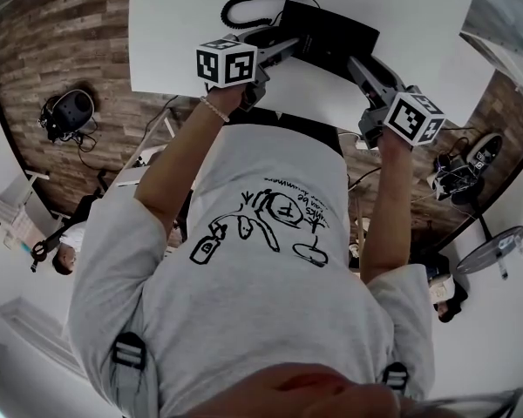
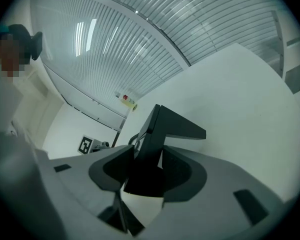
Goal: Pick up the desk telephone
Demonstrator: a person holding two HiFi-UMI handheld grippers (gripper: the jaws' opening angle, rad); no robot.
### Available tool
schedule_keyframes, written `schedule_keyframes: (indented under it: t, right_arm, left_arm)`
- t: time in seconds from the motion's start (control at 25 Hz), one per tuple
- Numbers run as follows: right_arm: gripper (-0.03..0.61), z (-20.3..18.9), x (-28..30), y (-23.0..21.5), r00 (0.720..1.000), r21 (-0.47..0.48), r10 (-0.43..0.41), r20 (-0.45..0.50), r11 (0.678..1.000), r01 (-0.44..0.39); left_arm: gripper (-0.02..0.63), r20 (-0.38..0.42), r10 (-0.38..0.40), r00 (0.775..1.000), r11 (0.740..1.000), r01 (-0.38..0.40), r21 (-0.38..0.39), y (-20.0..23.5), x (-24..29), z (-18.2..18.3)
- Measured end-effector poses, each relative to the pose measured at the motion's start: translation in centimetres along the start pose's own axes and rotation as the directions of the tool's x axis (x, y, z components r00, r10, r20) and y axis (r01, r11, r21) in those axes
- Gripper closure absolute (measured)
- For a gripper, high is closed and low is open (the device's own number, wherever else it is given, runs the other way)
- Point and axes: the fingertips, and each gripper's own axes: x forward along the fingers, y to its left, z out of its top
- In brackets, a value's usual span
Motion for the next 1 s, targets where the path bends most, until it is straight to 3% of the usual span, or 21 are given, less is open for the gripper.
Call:
schedule_keyframes:
  t: [0.4,1.0]
  right_arm:
    - [0.41,3.3,-3.9,5.6,0.99,-0.023,0.086,0.108,0.996,-0.084]
    - [0.411,10.2,-9.7,15.3,0.957,-0.14,0.208,0.204,0.973,-0.181]
  left_arm:
    - [0.387,0.081,-0.004,0.997,0.995,-0.004,0.097,-5.9,-4.5,4.1]
    - [0.387,0.193,-0.016,0.981,0.981,-0.022,0.193,-15.2,-11.8,11.0]
